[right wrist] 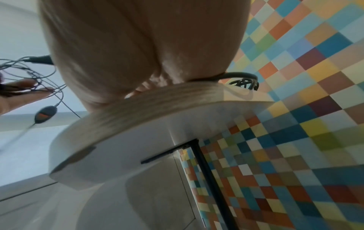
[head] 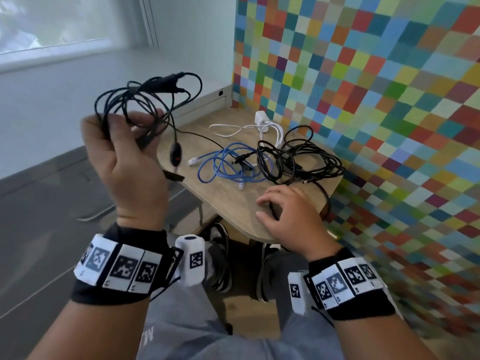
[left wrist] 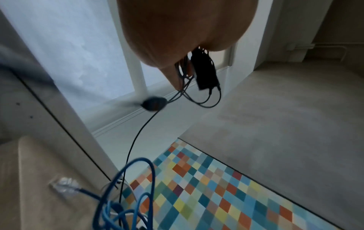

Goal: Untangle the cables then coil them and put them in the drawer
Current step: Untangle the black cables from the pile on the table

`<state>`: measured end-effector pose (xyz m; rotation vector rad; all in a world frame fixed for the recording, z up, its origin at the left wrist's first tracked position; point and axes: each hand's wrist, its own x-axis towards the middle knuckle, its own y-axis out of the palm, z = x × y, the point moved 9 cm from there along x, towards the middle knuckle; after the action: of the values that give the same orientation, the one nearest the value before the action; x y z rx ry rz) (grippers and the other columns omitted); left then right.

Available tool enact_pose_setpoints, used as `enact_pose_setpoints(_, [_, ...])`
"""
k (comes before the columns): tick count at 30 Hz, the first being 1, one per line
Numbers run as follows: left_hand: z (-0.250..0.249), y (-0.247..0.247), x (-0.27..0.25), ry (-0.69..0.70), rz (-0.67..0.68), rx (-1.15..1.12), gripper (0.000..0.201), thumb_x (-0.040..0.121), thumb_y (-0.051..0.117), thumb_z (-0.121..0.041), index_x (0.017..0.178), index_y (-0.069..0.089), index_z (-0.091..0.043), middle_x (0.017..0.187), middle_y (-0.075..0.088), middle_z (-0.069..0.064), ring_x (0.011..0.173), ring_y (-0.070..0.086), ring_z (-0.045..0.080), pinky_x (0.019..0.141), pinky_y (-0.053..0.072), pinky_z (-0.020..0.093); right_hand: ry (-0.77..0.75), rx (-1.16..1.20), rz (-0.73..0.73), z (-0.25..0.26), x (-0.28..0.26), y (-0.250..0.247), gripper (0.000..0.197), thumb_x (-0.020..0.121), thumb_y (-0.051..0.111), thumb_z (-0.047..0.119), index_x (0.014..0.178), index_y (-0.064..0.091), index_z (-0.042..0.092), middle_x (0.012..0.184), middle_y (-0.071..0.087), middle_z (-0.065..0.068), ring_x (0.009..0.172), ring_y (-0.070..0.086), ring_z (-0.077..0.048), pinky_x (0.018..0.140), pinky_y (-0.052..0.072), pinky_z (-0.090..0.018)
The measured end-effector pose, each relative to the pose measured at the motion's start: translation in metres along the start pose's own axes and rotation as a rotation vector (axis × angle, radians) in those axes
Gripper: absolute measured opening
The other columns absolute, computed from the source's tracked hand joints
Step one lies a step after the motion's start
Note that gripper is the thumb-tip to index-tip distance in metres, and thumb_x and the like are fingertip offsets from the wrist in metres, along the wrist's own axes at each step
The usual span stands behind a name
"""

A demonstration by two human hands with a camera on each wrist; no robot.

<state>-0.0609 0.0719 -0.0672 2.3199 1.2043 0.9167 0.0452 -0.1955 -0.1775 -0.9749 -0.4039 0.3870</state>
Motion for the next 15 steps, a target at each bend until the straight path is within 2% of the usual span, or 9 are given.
enact_pose_setpoints(4, [0.02, 0.015, -0.006, -0.106, 0.145, 0.103, 0.015, 0.106, 0.044, -0.016, 0.093, 0.05, -0.018, 0.091, 0.062, 0.016, 0.094, 0.066, 0.049, 0.085, 0.056, 0.057, 0.008, -0.048, 0.014, 0.003, -0.002, 0.0, 0.023, 0.094, 0.065, 0.046, 0.115, 0.069, 0.041, 0.125, 0.055, 0.024, 0.123, 0.042, -0.006, 0.112, 0.035, -0.041])
enact_pose_setpoints(6, [0.029, 0.027, -0.023, -0.161, 0.262, 0.136, 0.018, 0.107, 0.043, -0.013, 0.094, 0.052, -0.019, 0.088, 0.064, 0.012, 0.088, 0.067, 0.043, 0.078, 0.059, 0.049, 0.022, -0.051, 0.019, 0.004, -0.003, 0.0, 0.024, 0.094, 0.065, 0.047, 0.117, 0.068, 0.041, 0.128, 0.055, 0.023, 0.125, 0.042, -0.006, 0.113, 0.036, -0.042])
enact_pose_setpoints(8, [0.042, 0.037, -0.045, -0.237, 0.387, 0.166, 0.015, 0.106, 0.045, -0.011, 0.097, 0.055, -0.016, 0.086, 0.066, 0.009, 0.087, 0.07, 0.036, 0.079, 0.06, 0.041, 0.036, -0.056, 0.02, 0.004, -0.003, 0.0, 0.032, 0.093, 0.065, 0.047, 0.124, 0.064, 0.042, 0.131, 0.056, 0.021, 0.127, 0.043, -0.007, 0.114, 0.037, -0.043])
enact_pose_setpoints(10, [0.052, 0.044, -0.067, -0.306, 0.498, 0.192, 0.012, 0.103, 0.047, -0.014, 0.096, 0.057, -0.014, 0.087, 0.068, 0.008, 0.09, 0.07, 0.033, 0.083, 0.061, 0.043, 0.048, -0.038, 0.021, 0.005, -0.003, -0.001, 0.045, 0.09, 0.068, 0.047, 0.134, 0.057, 0.042, 0.13, 0.058, 0.02, 0.126, 0.045, -0.01, 0.113, 0.039, -0.044])
enact_pose_setpoints(12, [0.056, 0.047, -0.084, -0.357, 0.576, 0.191, 0.012, 0.101, 0.049, -0.016, 0.094, 0.058, -0.014, 0.087, 0.069, 0.009, 0.089, 0.069, 0.031, 0.08, 0.061, 0.041, 0.081, 0.037, 0.04, -0.001, -0.003, -0.001, 0.058, 0.085, 0.072, 0.049, 0.139, 0.053, 0.039, 0.127, 0.058, 0.021, 0.126, 0.048, -0.012, 0.113, 0.041, -0.043])
enact_pose_setpoints(14, [0.053, 0.049, -0.097, -0.385, 0.629, 0.162, 0.012, 0.1, 0.051, -0.015, 0.093, 0.06, -0.013, 0.089, 0.07, 0.01, 0.089, 0.069, 0.029, 0.08, 0.06, 0.042, 0.092, 0.153, 0.053, -0.004, -0.006, -0.006, 0.073, 0.079, 0.07, 0.058, 0.145, 0.05, 0.036, 0.135, 0.059, 0.017, 0.132, 0.052, -0.013, 0.113, 0.043, -0.042])
enact_pose_setpoints(15, [0.049, 0.05, -0.102, -0.403, 0.651, 0.126, 0.011, 0.1, 0.052, -0.014, 0.094, 0.062, -0.012, 0.089, 0.07, 0.01, 0.089, 0.069, 0.028, 0.083, 0.06, 0.044, 0.07, 0.215, 0.041, -0.003, -0.009, -0.01, 0.074, 0.077, 0.07, 0.059, 0.144, 0.05, 0.036, 0.137, 0.061, 0.014, 0.132, 0.054, -0.011, 0.112, 0.046, -0.042])
